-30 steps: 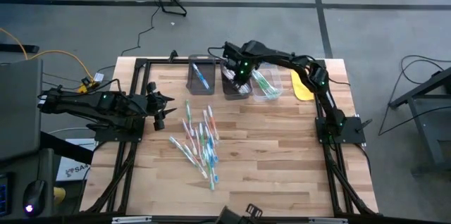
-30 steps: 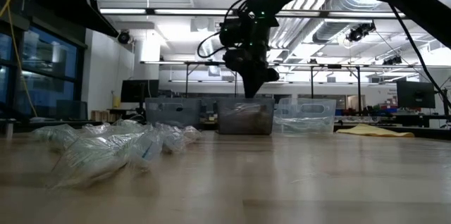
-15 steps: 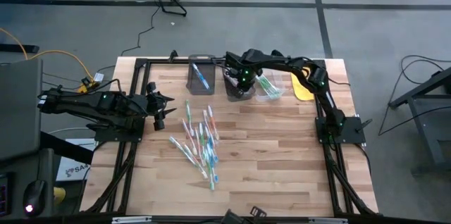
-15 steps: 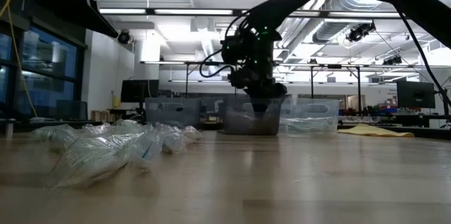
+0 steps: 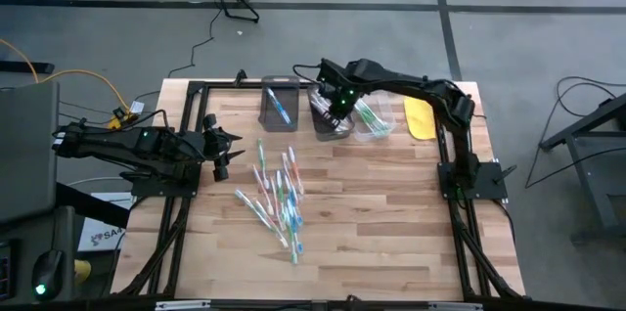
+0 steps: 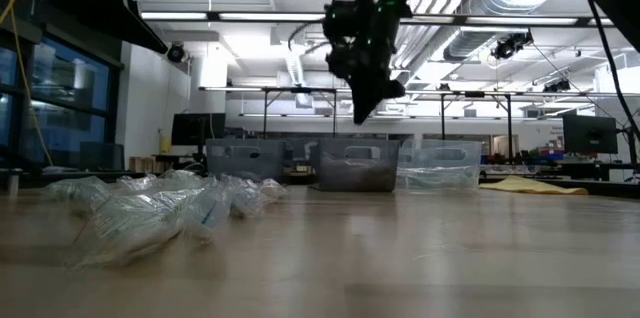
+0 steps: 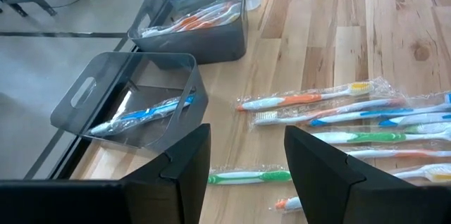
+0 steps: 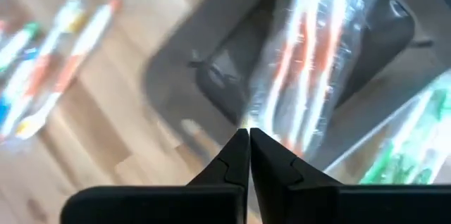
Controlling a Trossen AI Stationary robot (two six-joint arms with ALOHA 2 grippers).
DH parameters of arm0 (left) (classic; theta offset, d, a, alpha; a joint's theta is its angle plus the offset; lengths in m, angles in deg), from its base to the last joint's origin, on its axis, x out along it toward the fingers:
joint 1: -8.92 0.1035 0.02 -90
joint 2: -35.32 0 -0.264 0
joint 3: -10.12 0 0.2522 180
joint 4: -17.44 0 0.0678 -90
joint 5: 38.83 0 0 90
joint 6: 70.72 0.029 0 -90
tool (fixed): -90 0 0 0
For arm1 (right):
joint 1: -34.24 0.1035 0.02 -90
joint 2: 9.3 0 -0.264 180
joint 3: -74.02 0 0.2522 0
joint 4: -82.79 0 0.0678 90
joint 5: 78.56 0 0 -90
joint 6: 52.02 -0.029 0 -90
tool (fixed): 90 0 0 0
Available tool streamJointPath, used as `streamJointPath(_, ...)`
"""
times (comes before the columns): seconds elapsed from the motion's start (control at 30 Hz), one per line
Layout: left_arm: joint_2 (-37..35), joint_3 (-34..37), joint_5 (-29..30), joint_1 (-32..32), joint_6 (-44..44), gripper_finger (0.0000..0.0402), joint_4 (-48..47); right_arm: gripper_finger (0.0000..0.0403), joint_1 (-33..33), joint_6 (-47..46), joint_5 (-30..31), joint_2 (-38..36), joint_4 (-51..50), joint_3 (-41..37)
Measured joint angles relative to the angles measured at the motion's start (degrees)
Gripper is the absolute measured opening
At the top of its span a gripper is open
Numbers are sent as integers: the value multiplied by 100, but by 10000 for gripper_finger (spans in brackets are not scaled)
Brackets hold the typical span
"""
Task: Pick & Place Toothbrushes
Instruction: Put the orange toothbrush into the right black bin
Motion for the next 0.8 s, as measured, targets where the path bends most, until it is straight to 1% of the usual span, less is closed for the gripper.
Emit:
streamJointPath(0.13, 0, 0, 0, 0, 0, 175, 0, 27, 310, 115, 2, -123, 8, 0)
streamJointPath(0.3, 0, 0, 0, 1, 0, 175, -7, 73, 855, 246, 45, -136, 28, 0)
streamJointPath(0.37, 0, 0, 0, 0, 0, 175, -9, 94, 1099, -24, 221, -116, 222, 0)
streamJointPath(0.47, 0, 0, 0, 2, 0, 175, -11, 122, 1450, -703, 514, -97, 619, -29)
streamJointPath(0.53, 0, 0, 0, 0, -4, 175, -11, 136, 1687, -1031, 764, -98, 1106, -167)
streamJointPath(0.67, -2, 0, 0, 1, -24, 175, -10, 158, 2045, -1702, 1532, -95, 1757, -583)
streamJointPath(0.73, 0, 0, 0, 0, -26, 175, -11, 166, 2144, -2000, 1733, -95, 2197, -878)
streamJointPath(0.8, -2, 0, 0, 0, -26, 175, -11, 171, 2190, -2298, 1768, -93, 2596, -1194)
